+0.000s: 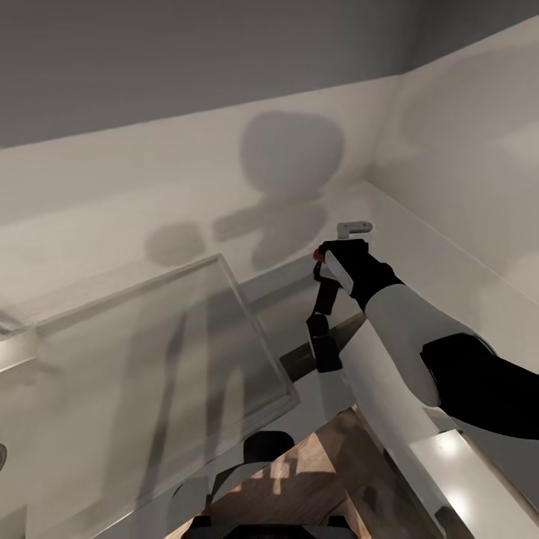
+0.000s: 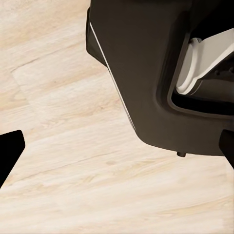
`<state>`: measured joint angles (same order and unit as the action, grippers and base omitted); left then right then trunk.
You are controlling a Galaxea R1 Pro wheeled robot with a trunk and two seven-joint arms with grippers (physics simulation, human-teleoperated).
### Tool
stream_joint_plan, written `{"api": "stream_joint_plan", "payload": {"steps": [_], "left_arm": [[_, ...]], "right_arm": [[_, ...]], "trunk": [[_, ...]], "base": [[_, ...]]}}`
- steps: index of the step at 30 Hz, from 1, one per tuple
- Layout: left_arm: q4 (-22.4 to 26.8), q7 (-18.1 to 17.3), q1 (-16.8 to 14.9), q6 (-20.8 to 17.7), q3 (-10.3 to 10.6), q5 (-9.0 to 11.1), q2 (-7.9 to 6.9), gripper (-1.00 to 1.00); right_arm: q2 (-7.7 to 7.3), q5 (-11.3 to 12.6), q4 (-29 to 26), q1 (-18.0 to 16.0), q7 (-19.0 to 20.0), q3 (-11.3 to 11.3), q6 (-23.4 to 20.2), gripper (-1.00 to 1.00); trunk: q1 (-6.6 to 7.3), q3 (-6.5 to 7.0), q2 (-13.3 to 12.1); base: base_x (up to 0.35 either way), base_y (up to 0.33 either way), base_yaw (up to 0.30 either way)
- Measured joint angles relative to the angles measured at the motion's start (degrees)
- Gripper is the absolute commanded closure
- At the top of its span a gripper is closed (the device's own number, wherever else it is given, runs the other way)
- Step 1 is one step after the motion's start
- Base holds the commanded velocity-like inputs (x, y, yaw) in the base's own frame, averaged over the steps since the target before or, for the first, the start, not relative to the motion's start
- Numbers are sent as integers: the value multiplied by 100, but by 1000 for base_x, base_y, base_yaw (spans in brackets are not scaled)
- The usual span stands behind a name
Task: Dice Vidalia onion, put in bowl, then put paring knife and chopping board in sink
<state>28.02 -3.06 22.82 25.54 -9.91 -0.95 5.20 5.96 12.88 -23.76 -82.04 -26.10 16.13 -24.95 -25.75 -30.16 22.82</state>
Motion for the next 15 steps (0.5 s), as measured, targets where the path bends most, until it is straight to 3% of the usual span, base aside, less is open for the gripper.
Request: {"api": "stream_joint_plan", "payload": {"steps": [15], "left_arm": [[-1, 0, 0, 0, 0, 8, 0, -100]], "right_arm": [[7, -87, -35, -4, -3, 6, -4, -100]], "trunk": [[1, -41, 2]], "base": [[0, 0, 0]]}}
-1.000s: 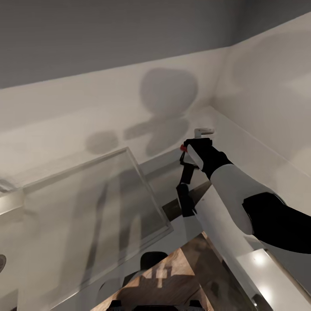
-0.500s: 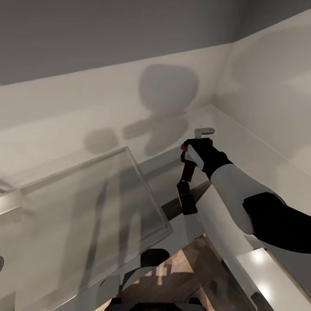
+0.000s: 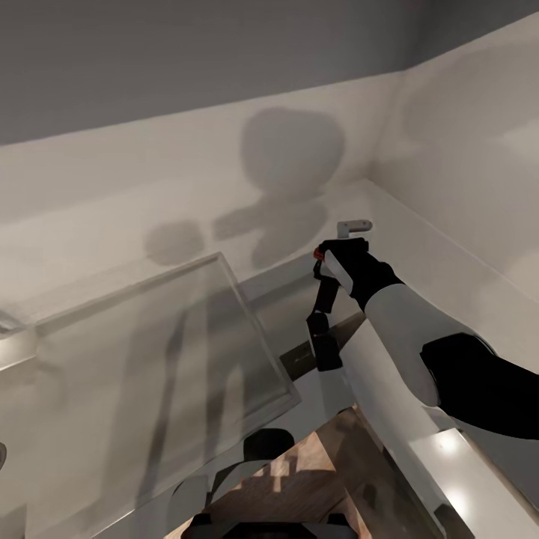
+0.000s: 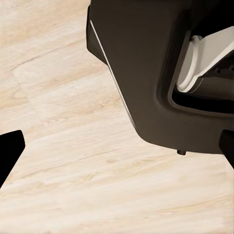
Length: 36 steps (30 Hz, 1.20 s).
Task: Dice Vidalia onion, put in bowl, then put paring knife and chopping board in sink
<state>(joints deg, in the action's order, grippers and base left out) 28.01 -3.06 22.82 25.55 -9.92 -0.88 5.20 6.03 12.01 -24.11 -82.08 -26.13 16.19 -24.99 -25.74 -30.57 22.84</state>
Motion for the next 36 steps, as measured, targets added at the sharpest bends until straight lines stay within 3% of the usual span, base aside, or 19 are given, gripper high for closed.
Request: {"api": "stream_joint_plan", "payload": {"steps": [11, 30, 36], "left_arm": [[0, 3, 0, 0, 0, 0, 0, -100], [0, 0, 0, 0, 0, 0, 0, -100], [0, 2, 0, 0, 0, 0, 0, -100]], "right_arm": [[0, 19, -121, 0, 1, -1, -2, -100], [-1, -22, -134, 0, -3, -1, -12, -100], [2, 25, -121, 0, 1, 0, -8, -100]], "trunk": [[-1, -62, -1], [-3, -77, -1], [0, -77, 0]], "base": [[-24, 0, 0], [-313, 0, 0], [-96, 0, 0]]}}
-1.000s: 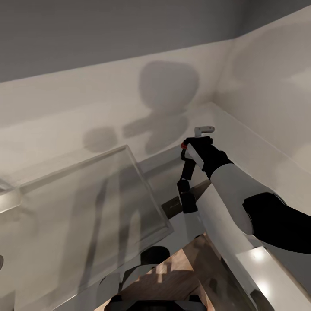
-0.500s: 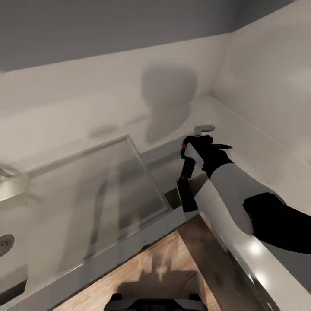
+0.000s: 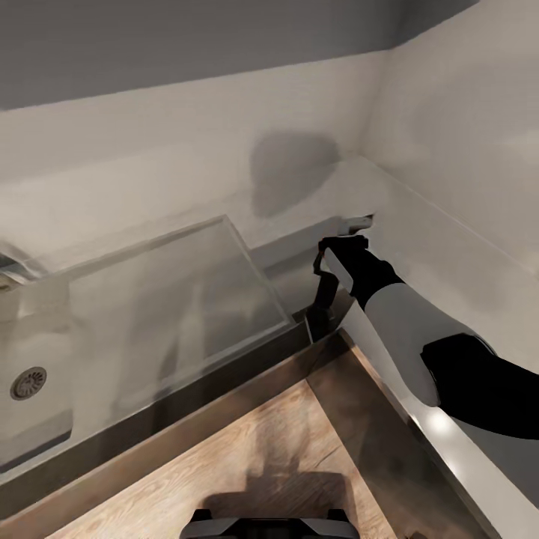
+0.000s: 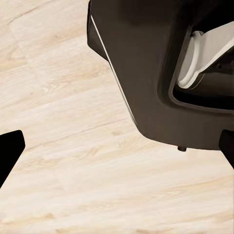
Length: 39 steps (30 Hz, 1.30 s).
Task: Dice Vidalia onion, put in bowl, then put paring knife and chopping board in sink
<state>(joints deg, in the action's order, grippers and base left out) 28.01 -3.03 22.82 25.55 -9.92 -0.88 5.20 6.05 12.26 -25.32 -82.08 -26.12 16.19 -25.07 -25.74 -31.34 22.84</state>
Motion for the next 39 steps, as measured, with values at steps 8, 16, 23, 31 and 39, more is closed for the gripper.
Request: {"api": "stream_joint_plan", "payload": {"steps": [8, 16, 23, 31, 39], "left_arm": [[0, -3, 0, 0, 0, 0, 0, -100], [0, 0, 0, 0, 0, 0, 0, -100], [0, 0, 0, 0, 0, 0, 0, -100], [0, 0, 0, 0, 0, 0, 0, -100], [0, -5, 0, 0, 0, 0, 0, -100]], "right_arm": [[12, 17, 3, 0, 3, 0, 6, -100], [26, 34, 31, 1, 5, 0, 11, -100], [8, 35, 27, 8, 6, 0, 7, -100], [21, 39, 30, 9, 7, 0, 7, -100], [24, 43, 42, 10, 11, -2, 15, -100]], "trunk": [[1, 0, 0], [1, 0, 0], [0, 0, 0], [0, 0, 0], [1, -1, 0]], "base": [[-4, 0, 0], [25, 0, 0], [2, 0, 0], [0, 0, 0], [0, 0, 0]]}}
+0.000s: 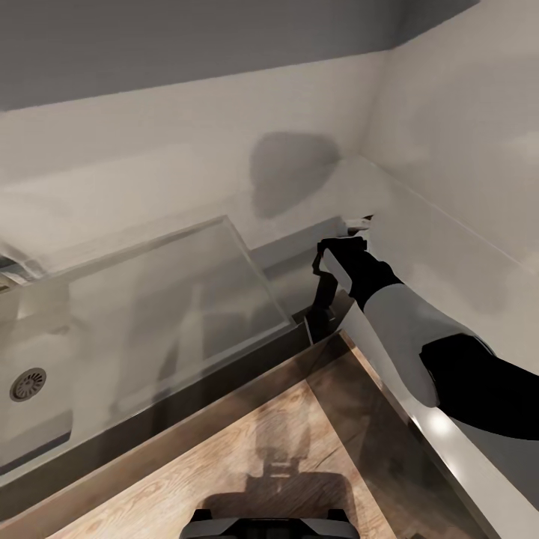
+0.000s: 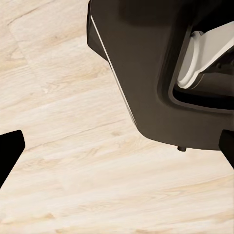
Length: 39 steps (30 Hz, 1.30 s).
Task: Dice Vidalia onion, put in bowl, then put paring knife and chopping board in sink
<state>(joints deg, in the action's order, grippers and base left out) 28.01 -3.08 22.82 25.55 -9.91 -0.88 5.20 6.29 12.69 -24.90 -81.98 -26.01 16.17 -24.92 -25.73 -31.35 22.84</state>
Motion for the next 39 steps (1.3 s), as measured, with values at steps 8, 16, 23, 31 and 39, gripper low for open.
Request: {"api": "stream_joint_plan", "payload": {"steps": [8, 16, 23, 31, 39], "left_arm": [[0, 2, 0, 0, 0, -3, 0, -100], [324, -2, 0, 49, 11, -15, 4, -100], [1116, 13, 1, 36, 96, -9, 23, -100], [1236, 14, 9, 33, 310, -8, 20, -100], [1241, 14, 10, 32, 325, -8, 18, -100]], "right_arm": [[-7, -5, -6, -1, -4, 1, -18, -100], [1, -6, -5, -1, -3, 1, -18, -100], [0, -1, 15, 0, -12, 2, 7, -100], [-4, 19, 16, 0, -9, 2, 16, -100], [-1, 12, 18, 0, -11, 2, 18, -100]], "trunk": [[0, 0, 0], [0, 0, 0], [0, 0, 0], [1, 0, 1], [1, 0, 1]], "base": [[0, 0, 0], [0, 0, 0], [0, 0, 0], [0, 0, 0], [0, 0, 0]]}}
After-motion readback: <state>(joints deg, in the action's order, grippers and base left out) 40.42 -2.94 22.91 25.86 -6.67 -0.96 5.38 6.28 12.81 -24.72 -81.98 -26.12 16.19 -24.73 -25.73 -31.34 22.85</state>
